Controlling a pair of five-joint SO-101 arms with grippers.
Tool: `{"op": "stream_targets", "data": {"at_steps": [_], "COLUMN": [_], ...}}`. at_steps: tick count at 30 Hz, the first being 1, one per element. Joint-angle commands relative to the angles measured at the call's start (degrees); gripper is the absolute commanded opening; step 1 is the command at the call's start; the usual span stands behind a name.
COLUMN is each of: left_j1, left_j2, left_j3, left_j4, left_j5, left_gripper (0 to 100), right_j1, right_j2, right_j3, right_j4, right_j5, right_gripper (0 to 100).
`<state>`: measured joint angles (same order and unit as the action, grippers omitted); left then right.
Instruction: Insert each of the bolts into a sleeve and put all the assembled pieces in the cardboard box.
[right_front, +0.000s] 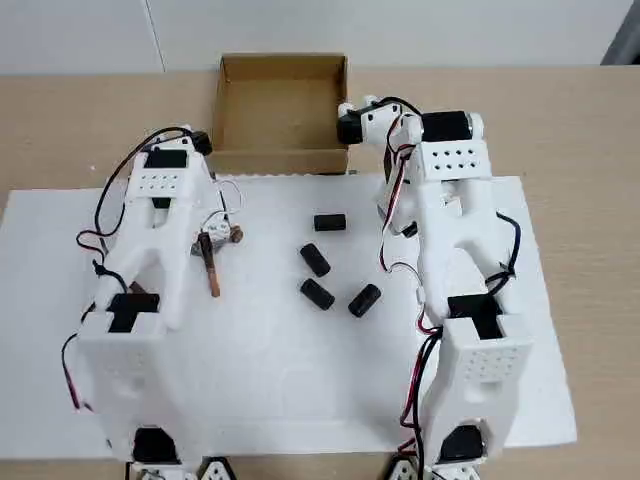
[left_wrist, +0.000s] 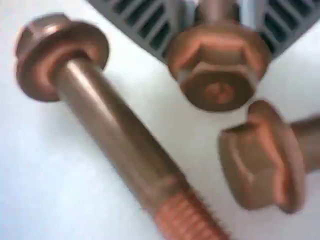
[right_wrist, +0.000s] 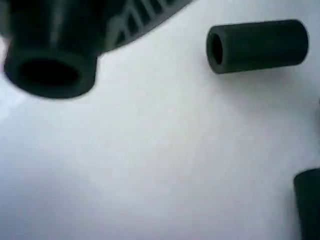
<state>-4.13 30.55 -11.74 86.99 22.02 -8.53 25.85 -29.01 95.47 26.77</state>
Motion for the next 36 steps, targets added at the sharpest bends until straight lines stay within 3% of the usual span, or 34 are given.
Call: {"op": "stream_targets", "data": {"at_steps": [1,4,9,17,25,29,36], "left_j1": [-0.35,-0.18,1.67,11.08,17.85,19.52,19.52], "left_j2": [0.09,0.09,-3.87,-20.48,-42.02,-51.87,-70.33], "left_j3": [-7.78,-16.31,-20.44,-10.33,2.33,11.74,33.45], "left_j4": [8.62,13.63,13.54,13.45,13.10,8.44,-8.26], "left_j5": [0.09,-0.09,-0.97,-7.03,-9.32,-9.41,-9.32], "left_gripper": [1,1,1,1,1,1,0], "right_j1": [-0.04,-0.31,-0.48,-0.04,0.04,0.04,-0.31], "right_j2": [-2.86,-6.99,-14.20,-24.22,-49.10,-60.53,-81.19], "right_j3": [-2.99,-3.08,-2.90,8.88,30.77,43.08,65.58], "right_j4": [1.45,2.59,2.77,3.38,2.68,-3.12,-22.29], "right_j5": [-0.44,-2.37,-8.53,-19.96,-20.66,-20.75,-21.45], "right_gripper": [1.0,1.0,0.6,0.3,0.3,0.3,0.2]}}
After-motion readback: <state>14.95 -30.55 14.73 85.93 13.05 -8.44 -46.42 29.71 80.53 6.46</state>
